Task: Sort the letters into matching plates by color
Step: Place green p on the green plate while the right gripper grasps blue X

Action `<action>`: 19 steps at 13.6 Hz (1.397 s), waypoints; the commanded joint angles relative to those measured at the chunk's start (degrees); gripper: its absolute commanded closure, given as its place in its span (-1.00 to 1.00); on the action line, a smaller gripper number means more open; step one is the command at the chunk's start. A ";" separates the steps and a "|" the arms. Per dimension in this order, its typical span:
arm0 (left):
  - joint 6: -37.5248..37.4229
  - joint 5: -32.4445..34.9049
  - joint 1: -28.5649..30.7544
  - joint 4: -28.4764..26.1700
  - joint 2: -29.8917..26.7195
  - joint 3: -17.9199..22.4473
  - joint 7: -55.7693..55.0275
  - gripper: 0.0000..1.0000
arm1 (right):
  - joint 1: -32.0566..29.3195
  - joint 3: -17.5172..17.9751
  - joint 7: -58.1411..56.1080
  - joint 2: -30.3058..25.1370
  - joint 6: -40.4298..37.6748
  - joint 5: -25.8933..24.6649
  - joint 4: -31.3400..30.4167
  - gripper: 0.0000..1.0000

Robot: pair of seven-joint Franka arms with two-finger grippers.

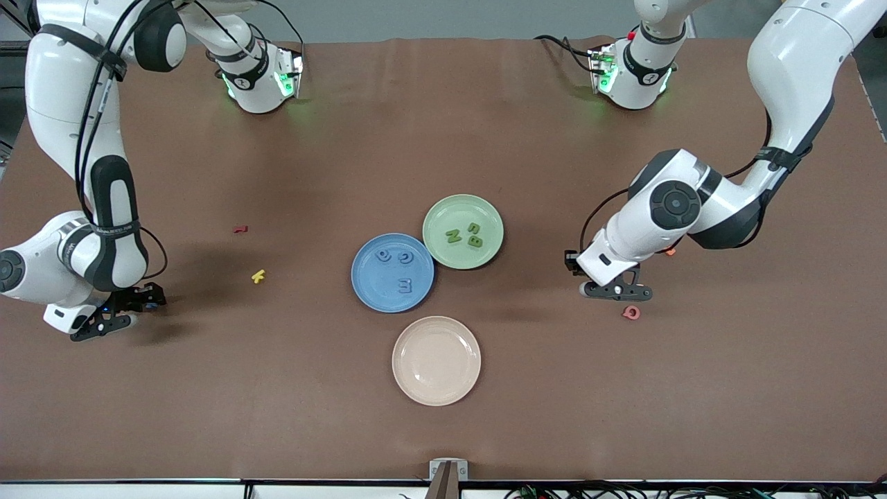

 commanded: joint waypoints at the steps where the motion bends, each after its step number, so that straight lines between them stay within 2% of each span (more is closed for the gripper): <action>1: -1.32 -0.97 -1.77 1.50 0.14 0.09 -2.08 1.00 | -1.44 1.15 -1.59 0.58 -0.40 0.83 1.13 0.24; 4: -1.32 -1.40 -3.17 1.50 0.23 0.09 -5.33 1.00 | -1.44 1.15 -1.59 0.49 -0.49 0.83 1.13 0.51; 7: -1.32 -1.49 -5.63 1.50 0.32 0.09 -8.31 1.00 | -0.92 1.15 -1.50 0.49 -0.84 0.83 1.31 0.64; 13: -0.71 -1.23 -12.31 1.59 1.81 1.13 -17.10 1.00 | 3.29 0.36 1.13 -2.32 -4.97 0.57 2.01 0.69; 16: 0.00 -0.97 -17.14 2.82 2.69 3.24 -22.19 1.00 | 7.24 0.36 9.28 -4.95 -9.18 -0.05 2.28 0.69; 19: 0.09 -1.41 -20.05 4.05 4.09 4.22 -26.24 1.00 | 14.26 -1.56 19.56 -7.24 -13.84 -1.10 2.19 0.69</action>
